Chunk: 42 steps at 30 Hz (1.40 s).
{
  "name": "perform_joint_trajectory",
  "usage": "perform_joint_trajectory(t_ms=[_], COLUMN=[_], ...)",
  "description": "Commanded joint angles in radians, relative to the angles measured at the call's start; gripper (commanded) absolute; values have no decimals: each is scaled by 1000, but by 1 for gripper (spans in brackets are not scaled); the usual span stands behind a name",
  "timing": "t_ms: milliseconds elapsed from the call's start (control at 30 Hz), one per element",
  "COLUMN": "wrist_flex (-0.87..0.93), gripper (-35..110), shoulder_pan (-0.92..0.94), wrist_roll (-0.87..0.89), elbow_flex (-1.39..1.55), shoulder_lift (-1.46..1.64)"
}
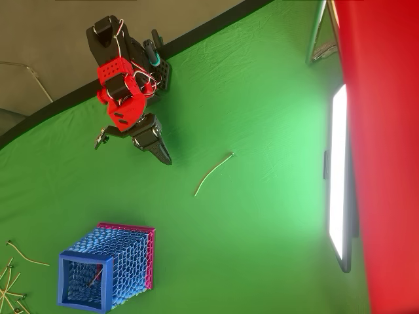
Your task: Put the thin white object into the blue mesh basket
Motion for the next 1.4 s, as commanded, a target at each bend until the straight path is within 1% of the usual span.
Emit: perform_joint_trajectory(t_ms=[0, 233, 533, 700, 800, 1067, 1367], wrist_flex=[-26, -78, -28, 37, 92, 259, 423], gripper=[0, 0, 0, 1, 4, 14, 18], shoulder_pan=[2, -37, -72, -98, -117, -187, -236], wrist_roll=[5, -5, -6, 12, 15, -32, -117], elbow_flex=[-58, -172, -402, -557, -660, -916, -1189], shoulder_lift=[-100, -350, -683, -874, -997, -1287, -1615])
